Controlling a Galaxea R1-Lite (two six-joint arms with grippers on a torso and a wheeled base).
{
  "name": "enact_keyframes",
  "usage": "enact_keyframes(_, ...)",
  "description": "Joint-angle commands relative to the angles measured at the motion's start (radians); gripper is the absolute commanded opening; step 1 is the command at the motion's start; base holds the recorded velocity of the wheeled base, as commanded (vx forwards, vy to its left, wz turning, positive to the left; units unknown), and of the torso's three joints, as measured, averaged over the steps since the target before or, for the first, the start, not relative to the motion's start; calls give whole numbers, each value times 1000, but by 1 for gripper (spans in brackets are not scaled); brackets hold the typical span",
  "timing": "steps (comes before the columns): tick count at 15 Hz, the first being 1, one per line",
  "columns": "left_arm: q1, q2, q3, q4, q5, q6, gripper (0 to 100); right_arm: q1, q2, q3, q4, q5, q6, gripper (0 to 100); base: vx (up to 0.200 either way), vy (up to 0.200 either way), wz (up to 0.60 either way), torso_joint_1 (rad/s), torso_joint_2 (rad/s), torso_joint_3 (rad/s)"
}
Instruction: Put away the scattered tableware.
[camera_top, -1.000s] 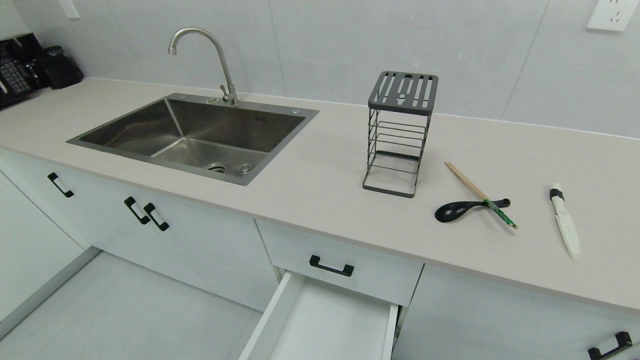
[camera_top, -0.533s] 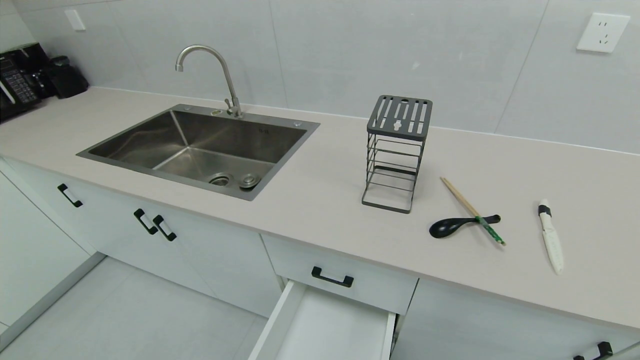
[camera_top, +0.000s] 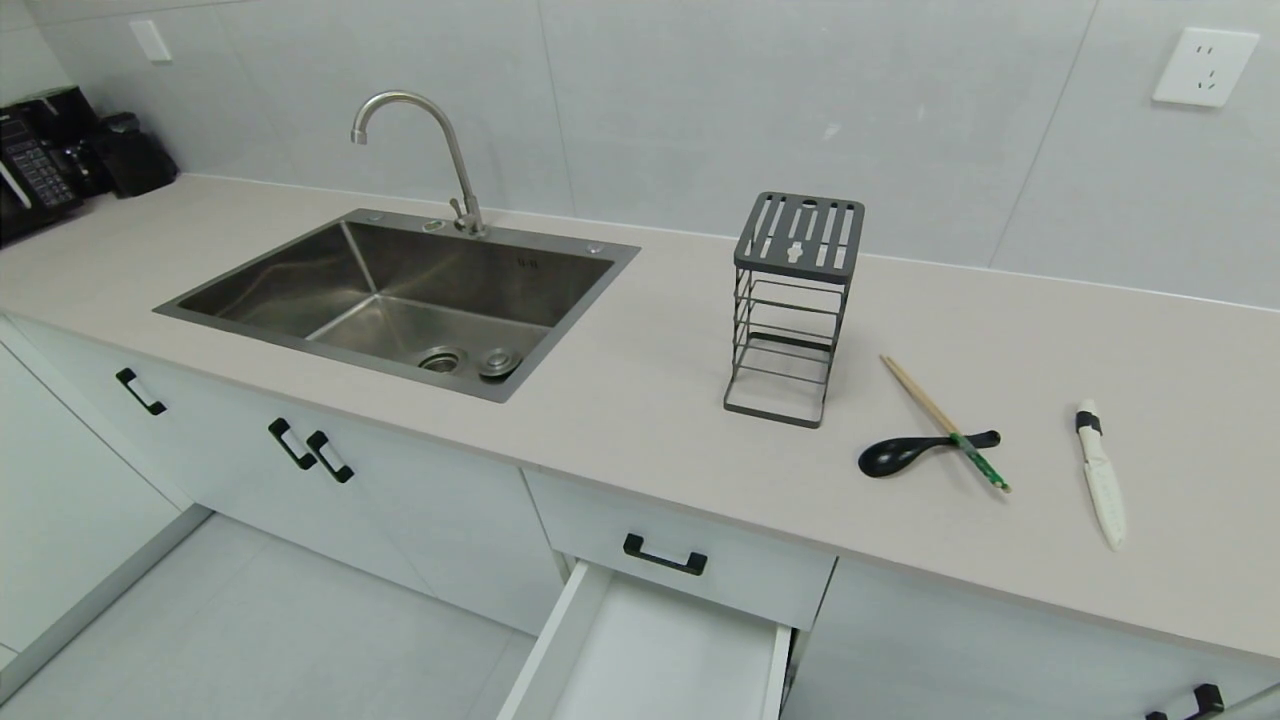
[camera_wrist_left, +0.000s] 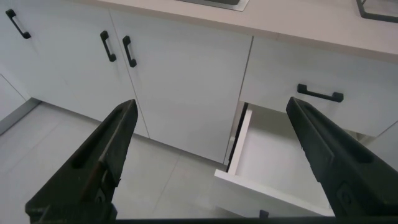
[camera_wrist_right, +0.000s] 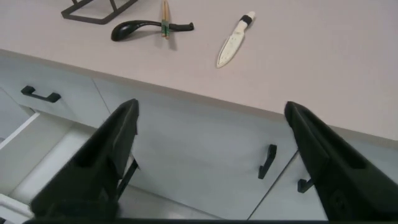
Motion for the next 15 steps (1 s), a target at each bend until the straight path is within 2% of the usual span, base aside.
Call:
enact_keyframes(1, 0, 1, 0, 0, 0, 0, 100, 1, 0, 0, 0, 2, -1, 100, 0, 0, 0, 0, 0, 0)
enact_keyframes(5, 0, 1, 0, 0, 0, 0, 100, -1, 0, 0, -20, 5, -15, 100, 0, 0, 0, 0, 0, 0)
enact_keyframes(6, 0, 1, 0, 0, 0, 0, 100, -1, 0, 0, -50, 5, -15, 100, 0, 0, 0, 0, 0, 0)
enact_keyframes(7, 0, 1, 0, 0, 0, 0, 100, 1, 0, 0, -150, 5, -34, 100, 0, 0, 0, 0, 0, 0)
enact_keyframes(8, 0, 1, 0, 0, 0, 0, 100, 1, 3, -12, -207, 38, -97, 100, 0, 0, 0, 0, 0, 0)
enact_keyframes(9, 0, 1, 0, 0, 0, 1, 100, 2, 13, -52, -199, 89, -107, 100, 0, 0, 0, 0, 0, 0)
enact_keyframes(10, 0, 1, 0, 0, 0, 0, 100, 1, 115, -187, -106, 166, -109, 100, 0, 0, 0, 0, 0, 0)
enact_keyframes(11, 0, 1, 0, 0, 0, 0, 100, 1, 176, -278, -26, 176, -109, 100, 0, 0, 0, 0, 0, 0)
enact_keyframes(13, 0, 1, 0, 0, 0, 0, 100, 4, 277, -371, 86, 201, -109, 100, 0, 0, 0, 0, 0, 0)
enact_keyframes(15, 0, 1, 0, 0, 0, 0, 100, 4, 392, -394, 89, 219, -110, 100, 0, 0, 0, 0, 0, 0)
